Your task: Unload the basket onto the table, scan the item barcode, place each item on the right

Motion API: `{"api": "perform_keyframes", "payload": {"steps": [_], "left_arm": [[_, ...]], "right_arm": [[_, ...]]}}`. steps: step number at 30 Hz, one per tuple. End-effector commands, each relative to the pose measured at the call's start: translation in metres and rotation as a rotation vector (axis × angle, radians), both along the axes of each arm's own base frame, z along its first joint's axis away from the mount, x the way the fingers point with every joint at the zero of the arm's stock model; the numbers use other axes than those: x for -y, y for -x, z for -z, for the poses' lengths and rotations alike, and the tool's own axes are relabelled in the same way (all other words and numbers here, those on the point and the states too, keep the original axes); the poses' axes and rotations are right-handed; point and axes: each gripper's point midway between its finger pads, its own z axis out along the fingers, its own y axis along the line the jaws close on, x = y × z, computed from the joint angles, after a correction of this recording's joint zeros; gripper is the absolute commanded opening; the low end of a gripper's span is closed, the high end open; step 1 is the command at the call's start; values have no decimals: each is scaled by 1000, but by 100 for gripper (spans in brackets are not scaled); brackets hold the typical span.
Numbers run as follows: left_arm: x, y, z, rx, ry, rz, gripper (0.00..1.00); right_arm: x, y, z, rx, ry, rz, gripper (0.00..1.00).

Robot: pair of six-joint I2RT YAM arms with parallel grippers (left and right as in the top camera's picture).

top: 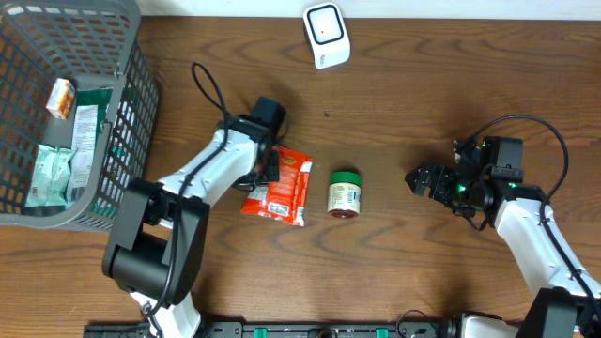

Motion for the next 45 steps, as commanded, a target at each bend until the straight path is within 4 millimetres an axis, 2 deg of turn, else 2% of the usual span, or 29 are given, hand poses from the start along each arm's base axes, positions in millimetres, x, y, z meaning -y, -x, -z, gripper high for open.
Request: {"api": "perform_keyframes", "payload": {"steps": [1,14,19,21,22,24,27,29,31,32,33,35,37,40,41,45], "left_arm": [[3,10,9,-28,-11,-16,15],[30,23,9,-23,0,-73,17],[32,23,9,-18,3,-74,17],[33,20,3,-7,9,-66,17],[34,16,-5,8,17,-52,17],[35,6,-25,47,37,-35,26],[32,-15,-74,138,75,-8,34],[24,-26,-114,200,94,-4,41],[11,-36,-156,270,110,-6,54],[-3,-44,-189,327,118,-15,57],[-14,-49,-211,370,118,-28,59],[-40,-57,-248,451,106,-69,64],[-75,-65,-283,538,82,-140,68],[-122,-73,-317,632,45,-217,79],[-141,-74,-323,653,32,-263,79],[-208,-66,-324,657,-21,-425,90]], "right_arm": [[2,-5,-8,22,-6,17,99],[2,-5,-8,22,-6,17,99],[2,-5,-8,22,-6,17,99],[2,-5,-8,22,-6,17,99],[2,-5,-8,22,-6,17,99],[2,-5,-8,22,-6,17,99],[2,-5,-8,22,-6,17,99],[2,-5,-8,22,-6,17,99],[2,-5,-8,22,-6,17,99],[2,-5,-8,22,-6,17,99],[2,-5,-8,22,-6,17,99],[2,-5,-8,22,-6,17,99],[2,-5,-8,22,-6,17,99],[2,-5,-8,22,-6,17,99],[2,-5,-8,22,-6,17,99],[2,-5,-8,22,-6,17,99]]}}
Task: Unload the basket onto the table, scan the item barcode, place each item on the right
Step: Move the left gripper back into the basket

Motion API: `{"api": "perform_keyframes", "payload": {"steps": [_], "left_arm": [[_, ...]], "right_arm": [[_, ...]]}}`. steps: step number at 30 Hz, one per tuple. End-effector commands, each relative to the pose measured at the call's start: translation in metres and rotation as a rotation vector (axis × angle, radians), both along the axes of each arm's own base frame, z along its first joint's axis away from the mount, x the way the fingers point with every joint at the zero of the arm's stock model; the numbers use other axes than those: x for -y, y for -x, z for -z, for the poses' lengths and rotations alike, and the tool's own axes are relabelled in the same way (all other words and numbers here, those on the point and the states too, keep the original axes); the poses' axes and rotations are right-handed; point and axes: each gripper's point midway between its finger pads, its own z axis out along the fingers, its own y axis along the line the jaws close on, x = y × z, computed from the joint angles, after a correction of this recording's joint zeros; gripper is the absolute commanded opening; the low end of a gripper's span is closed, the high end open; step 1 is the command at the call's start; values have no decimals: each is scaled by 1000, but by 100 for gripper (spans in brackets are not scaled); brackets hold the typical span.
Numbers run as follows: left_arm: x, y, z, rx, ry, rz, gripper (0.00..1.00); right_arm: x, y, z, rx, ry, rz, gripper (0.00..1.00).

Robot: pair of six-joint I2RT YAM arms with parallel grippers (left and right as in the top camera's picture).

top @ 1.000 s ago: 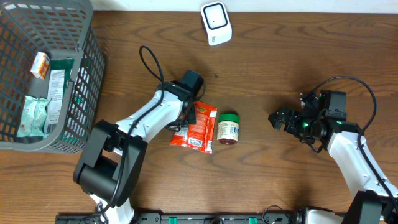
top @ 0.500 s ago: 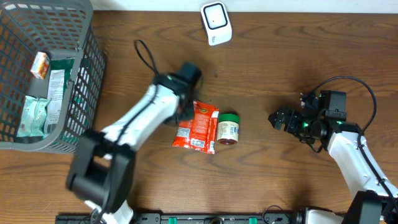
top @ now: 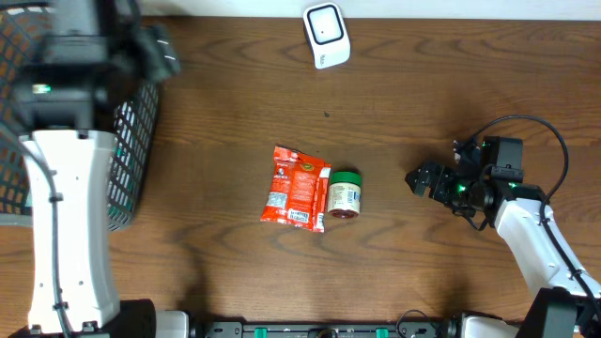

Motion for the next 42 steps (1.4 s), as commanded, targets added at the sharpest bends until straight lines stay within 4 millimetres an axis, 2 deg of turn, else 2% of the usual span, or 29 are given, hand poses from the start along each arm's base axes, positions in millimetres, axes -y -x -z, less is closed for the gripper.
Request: {"api": "perform_keyframes", "payload": {"steps": [1,3,6,9,12,16,22,28,36,42], "left_arm": [[-60,10,12,-55,-28,-131,91],[-86,19,21,-92,-20,-189,92],[-115,28,39,-153,5,-238,93],[-139,32,62,-209,25,-295,93],[-154,29,88,-277,48,-324,90],[-161,24,130,-385,65,-333,88],[-188,42,190,-607,-50,-416,87],[-197,52,240,-749,-89,-429,86],[-212,49,273,-792,-107,-455,86],[-222,50,286,-797,-98,-475,87]], "right_arm": [[2,-5,-8,22,-5,17,99],[2,-5,-8,22,-5,16,99],[2,-5,-8,23,-5,17,99],[2,-5,-8,22,-6,16,99],[2,-5,-8,22,-6,16,99],[2,-5,-8,22,-5,17,99],[2,-5,-8,22,-6,16,99],[2,-5,-8,22,-5,17,99],[2,-5,-8,23,-5,17,99],[2,-5,-8,22,-5,17,99]]}}
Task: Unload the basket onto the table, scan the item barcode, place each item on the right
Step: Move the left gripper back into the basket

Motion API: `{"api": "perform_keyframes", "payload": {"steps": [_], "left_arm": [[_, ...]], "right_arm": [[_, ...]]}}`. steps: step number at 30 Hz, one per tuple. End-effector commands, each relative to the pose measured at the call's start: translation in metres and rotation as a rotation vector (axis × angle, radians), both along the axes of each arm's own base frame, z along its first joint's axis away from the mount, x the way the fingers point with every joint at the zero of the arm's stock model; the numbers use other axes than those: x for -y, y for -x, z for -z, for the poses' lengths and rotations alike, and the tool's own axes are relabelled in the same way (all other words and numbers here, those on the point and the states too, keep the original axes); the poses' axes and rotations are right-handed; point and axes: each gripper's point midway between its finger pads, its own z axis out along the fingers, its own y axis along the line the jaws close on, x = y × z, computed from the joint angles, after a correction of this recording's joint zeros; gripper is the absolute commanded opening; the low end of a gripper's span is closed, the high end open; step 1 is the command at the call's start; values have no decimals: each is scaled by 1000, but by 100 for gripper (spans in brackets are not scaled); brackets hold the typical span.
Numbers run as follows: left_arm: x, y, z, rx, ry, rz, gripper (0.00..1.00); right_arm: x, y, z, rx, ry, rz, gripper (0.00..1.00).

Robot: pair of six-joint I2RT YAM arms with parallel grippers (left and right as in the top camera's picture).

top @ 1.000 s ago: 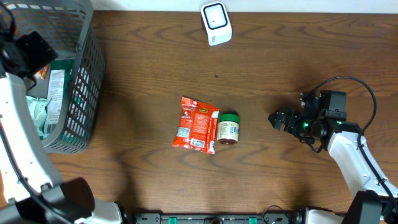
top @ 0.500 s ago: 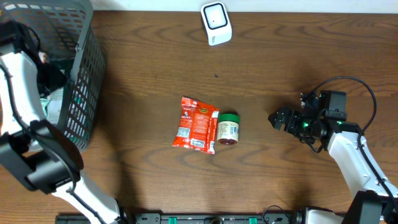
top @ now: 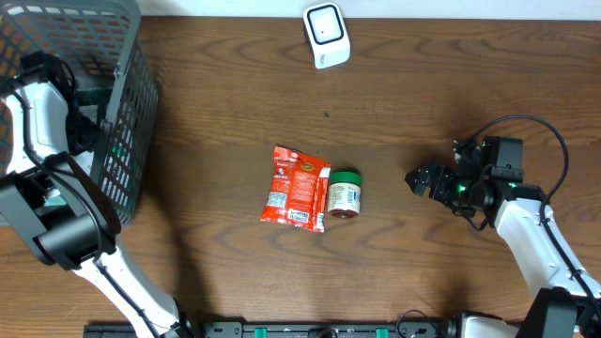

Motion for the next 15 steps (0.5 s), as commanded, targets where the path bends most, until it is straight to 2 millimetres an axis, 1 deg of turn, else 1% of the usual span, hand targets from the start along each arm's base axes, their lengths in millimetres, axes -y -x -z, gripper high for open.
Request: {"api": "perform_keyframes", "payload": {"steps": [1,5,8,15], "left_arm": [[-12,8,12,-33,-11,-21,86],[-25,10,12,-10,-22,-49,87],[-31,13,17,-3,-26,-64,86],[-28,21,51,-11,-23,-44,86]], "right_arm": [[2,-5,-8,23,-5,15,99],[2,-5,-8,23,-5,15,99],[2,-5,-8,23,-5,15,99],[2,-5,-8,23,-5,15,99]]}}
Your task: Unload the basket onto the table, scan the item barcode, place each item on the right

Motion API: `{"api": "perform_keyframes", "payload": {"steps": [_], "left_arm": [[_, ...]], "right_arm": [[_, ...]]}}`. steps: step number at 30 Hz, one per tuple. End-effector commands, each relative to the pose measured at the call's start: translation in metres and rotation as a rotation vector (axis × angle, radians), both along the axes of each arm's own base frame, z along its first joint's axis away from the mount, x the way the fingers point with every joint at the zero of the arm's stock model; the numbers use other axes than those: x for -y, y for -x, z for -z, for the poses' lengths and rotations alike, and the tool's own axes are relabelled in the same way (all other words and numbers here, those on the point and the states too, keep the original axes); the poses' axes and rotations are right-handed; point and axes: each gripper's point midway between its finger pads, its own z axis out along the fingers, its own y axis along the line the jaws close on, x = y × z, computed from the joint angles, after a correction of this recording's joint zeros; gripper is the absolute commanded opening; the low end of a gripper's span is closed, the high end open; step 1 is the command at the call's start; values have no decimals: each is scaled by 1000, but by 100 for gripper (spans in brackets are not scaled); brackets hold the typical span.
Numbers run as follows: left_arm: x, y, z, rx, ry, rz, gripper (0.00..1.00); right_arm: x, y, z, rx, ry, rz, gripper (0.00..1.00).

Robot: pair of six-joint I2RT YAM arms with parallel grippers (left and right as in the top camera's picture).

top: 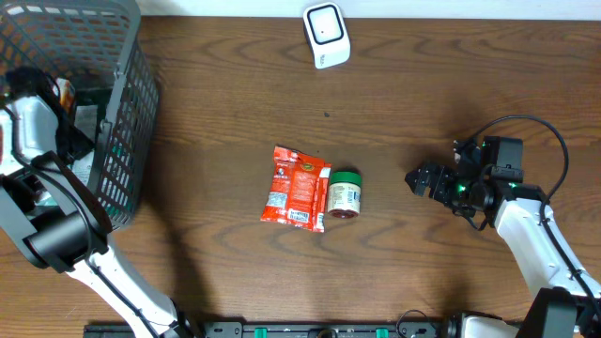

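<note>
A red snack packet (296, 188) lies flat at the table's middle, its right edge against a green-lidded jar (344, 194) lying on its side. The white barcode scanner (326, 35) sits at the far edge. My left arm reaches down into the grey basket (131, 66) at the far left. Its gripper (62, 111) is low among the packs there, and its jaws are too hidden to read. My right gripper (417, 178) hovers over the table right of the jar, pointing left with nothing in it. Its jaw gap is too small to judge.
Inside the basket are an orange pack (64, 91), green packs (94, 122) and other wrapped goods. The right arm's black cable (554, 141) loops above its wrist.
My left arm has shifted slightly left and lower inside the basket, and the orange pack shows beside it. The packet, jar, scanner and right arm have not moved.
My left gripper was at the red packet's upper left edge, the packet lying tilted and apart from the jar. Then the packet lay straighter against the jar, with the left arm raised over the basket. After that the arm was down inside the basket, where it remains.
</note>
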Motion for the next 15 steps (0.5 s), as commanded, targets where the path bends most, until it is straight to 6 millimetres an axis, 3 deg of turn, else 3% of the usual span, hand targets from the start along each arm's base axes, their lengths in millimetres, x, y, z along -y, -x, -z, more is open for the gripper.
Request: {"api": "perform_keyframes", "payload": {"steps": [1,4,10,15], "left_arm": [[5,14,25,-58,17,29,86],[7,17,35,-59,18,28,84],[6,16,35,-52,12,33,47],[6,15,35,-47,10,33,29]], "right_arm": [[2,-5,-8,22,-5,15,99],[2,-5,-8,22,-5,15,99],[2,-5,-8,22,-5,15,99],[2,-5,-8,22,-5,15,99]]}}
